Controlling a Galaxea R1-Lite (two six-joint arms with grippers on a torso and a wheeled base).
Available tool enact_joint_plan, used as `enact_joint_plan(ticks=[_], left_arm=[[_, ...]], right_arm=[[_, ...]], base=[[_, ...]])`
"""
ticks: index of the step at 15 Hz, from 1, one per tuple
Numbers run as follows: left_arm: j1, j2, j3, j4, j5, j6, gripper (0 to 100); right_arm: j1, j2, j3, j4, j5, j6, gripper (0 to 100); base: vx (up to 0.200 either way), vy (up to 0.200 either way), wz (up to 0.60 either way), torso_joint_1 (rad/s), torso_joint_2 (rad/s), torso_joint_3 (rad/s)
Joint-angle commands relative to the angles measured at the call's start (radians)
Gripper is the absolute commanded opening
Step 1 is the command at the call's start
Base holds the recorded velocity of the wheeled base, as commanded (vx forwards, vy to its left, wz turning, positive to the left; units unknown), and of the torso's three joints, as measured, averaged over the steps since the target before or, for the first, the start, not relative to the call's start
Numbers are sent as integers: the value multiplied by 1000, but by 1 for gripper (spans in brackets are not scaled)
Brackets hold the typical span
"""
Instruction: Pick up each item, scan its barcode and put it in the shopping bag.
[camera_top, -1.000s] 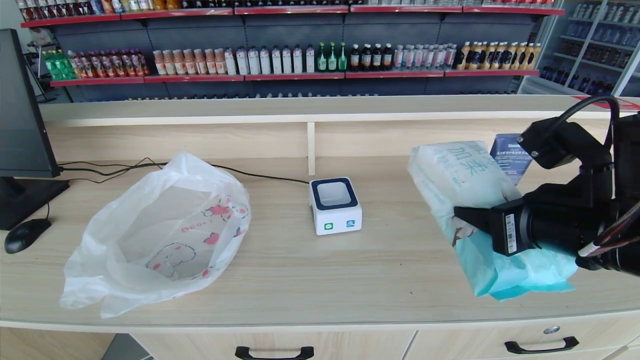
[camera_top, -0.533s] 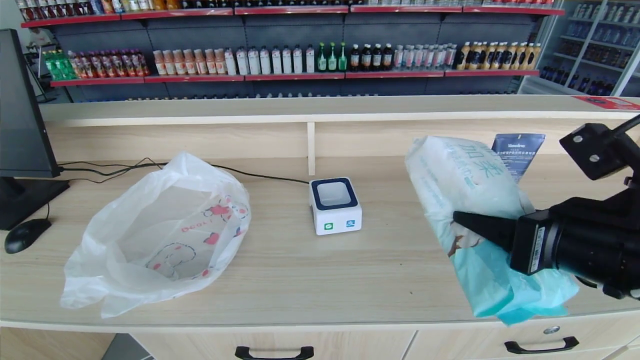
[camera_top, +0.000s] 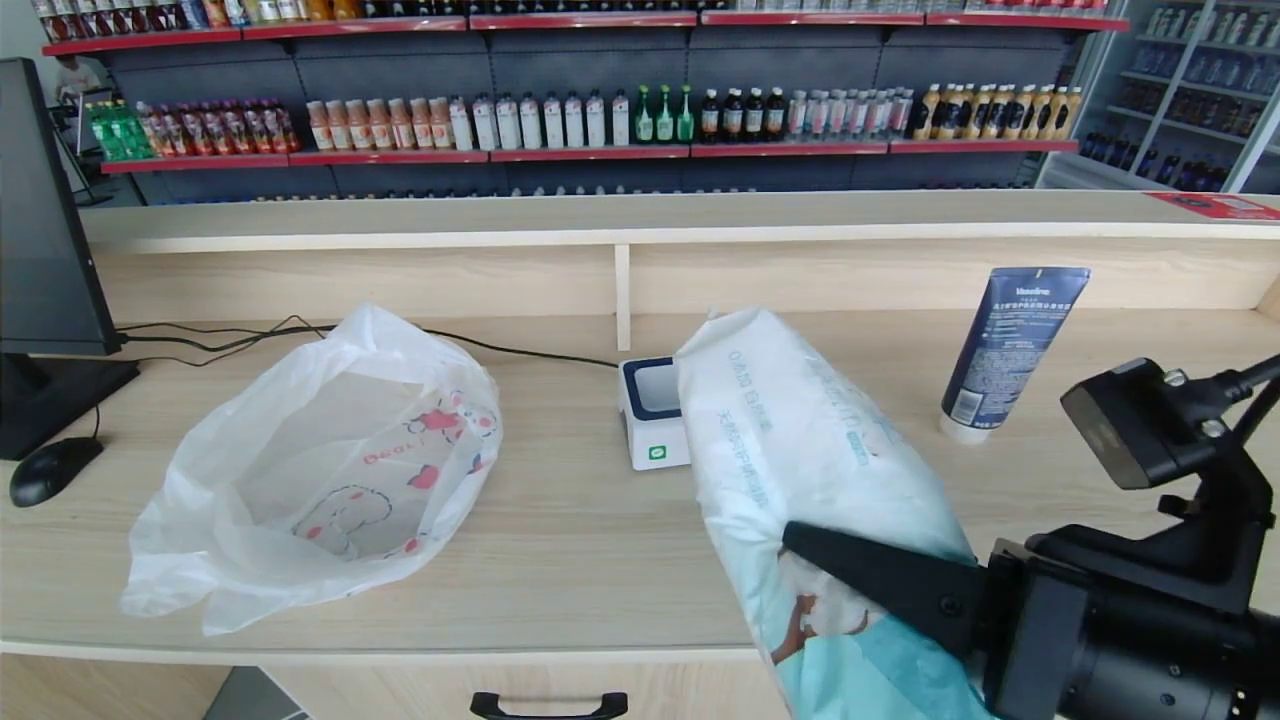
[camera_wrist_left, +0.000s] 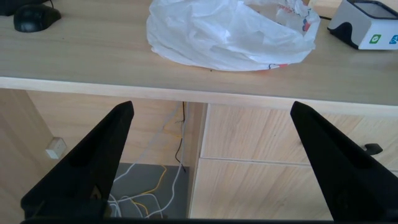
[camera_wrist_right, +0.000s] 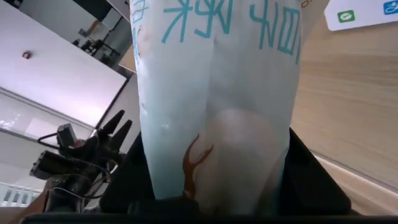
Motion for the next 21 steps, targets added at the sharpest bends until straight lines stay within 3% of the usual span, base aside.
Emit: enact_joint_plan(ticks=[1,6,10,13,15,17,18,19,21], left_arm=[[1,0,0,0,0,-1,100],[1,0,0,0,0,-1,100],[1,0,0,-2,0,-1,100],[1,0,0,-2,0,-1,100],[-1,0,0,-2,0,-1,100],[1,0,0,-2,0,-1,100],[1,0,0,0,0,-1,100],[1,0,0,-2,0,-1,100],[1,0,0,-2,0,-1,100]], right_arm=[[5,10,7,-10,77,118,0],[0,18,4,-52,215,527,0],[-6,44,6,-95,238,770,0],[-70,39,18,-115,384,1015,0],[-90,38,41,-158,427,1095,0],[-167,15,69,-244,602,1252,0],[-181,12,69,-251,629,1281,0],[-213,9,65,-294,712,1402,0],[-238,28,50,-362,721,1518,0]], base=[[0,0,0,0,0,0],[0,0,0,0,0,0],[0,0,0,0,0,0],[0,0,0,0,0,0],[0,0,0,0,0,0],[0,0,0,0,0,0],[0,0,0,0,0,0],[0,0,0,0,0,0],[0,0,0,0,0,0]])
